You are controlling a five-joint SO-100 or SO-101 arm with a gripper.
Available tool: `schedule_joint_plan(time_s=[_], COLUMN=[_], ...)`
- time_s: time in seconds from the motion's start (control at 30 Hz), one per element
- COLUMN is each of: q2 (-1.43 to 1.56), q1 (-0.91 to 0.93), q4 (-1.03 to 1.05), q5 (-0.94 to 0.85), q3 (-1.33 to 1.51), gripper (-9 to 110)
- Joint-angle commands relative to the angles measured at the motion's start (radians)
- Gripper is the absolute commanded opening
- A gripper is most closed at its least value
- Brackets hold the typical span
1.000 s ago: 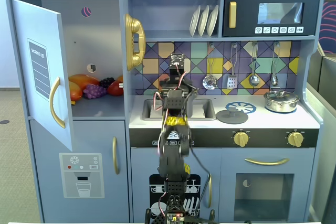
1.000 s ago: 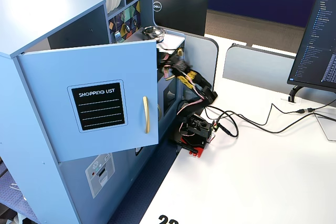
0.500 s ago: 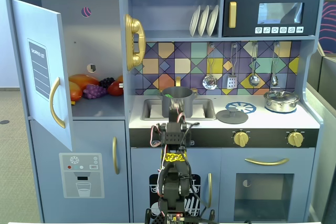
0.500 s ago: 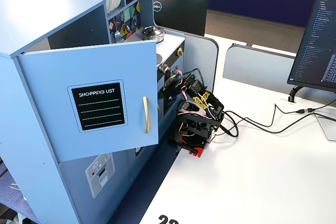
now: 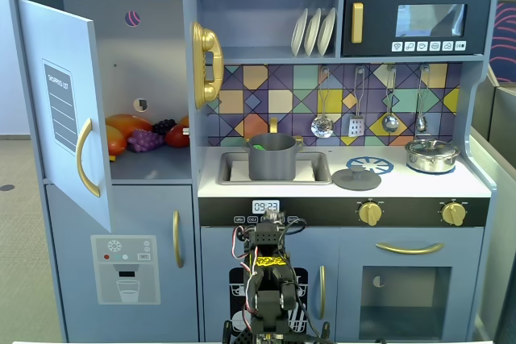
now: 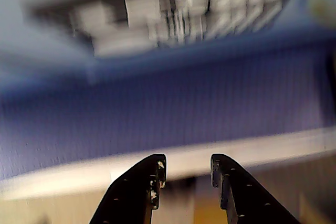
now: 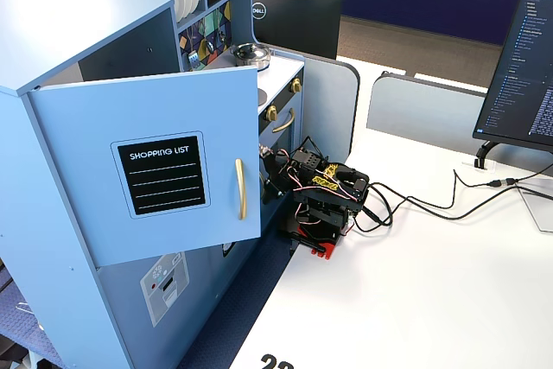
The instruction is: Pick up the green pineapple from the left cabinet and place it in the gray recipient
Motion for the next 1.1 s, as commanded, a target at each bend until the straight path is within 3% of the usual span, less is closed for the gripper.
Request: schedule_joint_plan(time_s=[0.0,0.13,0.4,1.07], q2=[0.015,0.015,0.015,0.015], q1=[-0.014,-0.012,-0.011,-0.011], q4=[0.158,0.253,0.272,0.273], q5=[-0.005,0.012,-0.104,-0.103], q3=[0.000,0.000,0.000,0.000], gripper=[2,5,7,7])
